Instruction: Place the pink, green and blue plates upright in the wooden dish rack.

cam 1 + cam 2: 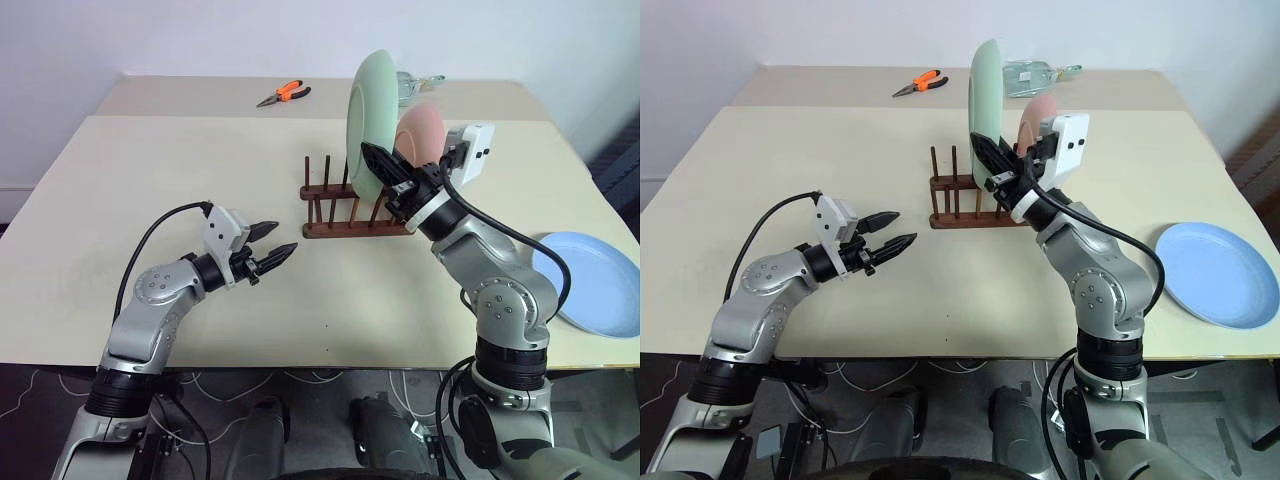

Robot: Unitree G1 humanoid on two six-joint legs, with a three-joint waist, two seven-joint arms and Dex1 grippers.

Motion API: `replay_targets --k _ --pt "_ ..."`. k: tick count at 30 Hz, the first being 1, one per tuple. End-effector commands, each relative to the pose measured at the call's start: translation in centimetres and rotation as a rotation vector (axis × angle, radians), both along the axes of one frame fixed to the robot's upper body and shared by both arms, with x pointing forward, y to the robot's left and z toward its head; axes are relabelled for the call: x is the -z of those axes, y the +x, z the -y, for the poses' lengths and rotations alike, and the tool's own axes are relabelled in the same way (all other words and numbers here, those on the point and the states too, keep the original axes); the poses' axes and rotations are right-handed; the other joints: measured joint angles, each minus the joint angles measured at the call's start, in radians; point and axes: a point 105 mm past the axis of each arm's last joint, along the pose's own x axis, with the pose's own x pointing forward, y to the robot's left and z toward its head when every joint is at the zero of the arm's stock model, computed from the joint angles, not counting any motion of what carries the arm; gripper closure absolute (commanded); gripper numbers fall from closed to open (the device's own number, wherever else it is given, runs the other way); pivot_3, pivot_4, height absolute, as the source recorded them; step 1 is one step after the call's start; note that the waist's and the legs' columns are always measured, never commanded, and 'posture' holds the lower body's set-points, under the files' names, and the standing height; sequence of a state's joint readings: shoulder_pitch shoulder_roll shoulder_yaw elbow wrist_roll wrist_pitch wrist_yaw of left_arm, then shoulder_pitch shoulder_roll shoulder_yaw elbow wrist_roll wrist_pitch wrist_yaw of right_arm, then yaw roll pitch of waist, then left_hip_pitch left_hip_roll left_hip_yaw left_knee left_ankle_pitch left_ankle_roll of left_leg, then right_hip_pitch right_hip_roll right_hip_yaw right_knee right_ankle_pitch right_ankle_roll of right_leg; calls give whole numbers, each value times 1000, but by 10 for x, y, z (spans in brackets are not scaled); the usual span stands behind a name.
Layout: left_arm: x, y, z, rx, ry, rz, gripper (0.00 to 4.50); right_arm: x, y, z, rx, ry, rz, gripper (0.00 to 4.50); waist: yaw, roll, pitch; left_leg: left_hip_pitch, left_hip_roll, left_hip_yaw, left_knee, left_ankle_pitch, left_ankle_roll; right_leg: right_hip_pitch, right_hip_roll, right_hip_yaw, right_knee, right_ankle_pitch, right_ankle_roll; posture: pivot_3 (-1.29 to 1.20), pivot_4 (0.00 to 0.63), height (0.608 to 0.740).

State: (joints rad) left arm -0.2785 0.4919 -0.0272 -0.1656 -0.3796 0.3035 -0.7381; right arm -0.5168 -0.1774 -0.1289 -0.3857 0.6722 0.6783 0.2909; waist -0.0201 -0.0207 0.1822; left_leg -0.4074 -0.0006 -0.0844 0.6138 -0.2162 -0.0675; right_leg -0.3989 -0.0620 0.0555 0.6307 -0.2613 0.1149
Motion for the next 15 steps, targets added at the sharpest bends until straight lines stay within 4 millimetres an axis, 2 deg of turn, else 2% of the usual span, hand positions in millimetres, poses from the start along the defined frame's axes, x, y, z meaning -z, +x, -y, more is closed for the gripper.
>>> replay_targets --k 1,5,8,13,15 --pt "-6 -5 6 27 8 26 1739 -5 3 0 1 -2 -5 4500 0 0 0 0 0 0 0 0 0 0 0 0 0 0 0 0 150 740" --pt "-6 -5 8 33 12 26 1739 5 13 2 20 -53 -50 4500 -1 0 0 0 0 0 0 0 0 0 0 0 0 0 0 0 150 740" --pt "-6 -5 9 37 14 29 1667 1 16 3 33 -77 -27 3396 -1 0 0 0 0 0 0 0 0 0 0 0 0 0 0 0 150 740" --pt "-6 -5 11 39 15 31 1667 -19 17 7 102 -169 118 904 0 0 0 0 0 0 0 0 0 0 0 0 0 0 0 0 150 740" --pt "-6 -5 11 40 14 29 1667 -27 13 5 97 -218 190 904 0 0 0 0 0 0 0 0 0 0 0 0 0 0 0 0 150 740"
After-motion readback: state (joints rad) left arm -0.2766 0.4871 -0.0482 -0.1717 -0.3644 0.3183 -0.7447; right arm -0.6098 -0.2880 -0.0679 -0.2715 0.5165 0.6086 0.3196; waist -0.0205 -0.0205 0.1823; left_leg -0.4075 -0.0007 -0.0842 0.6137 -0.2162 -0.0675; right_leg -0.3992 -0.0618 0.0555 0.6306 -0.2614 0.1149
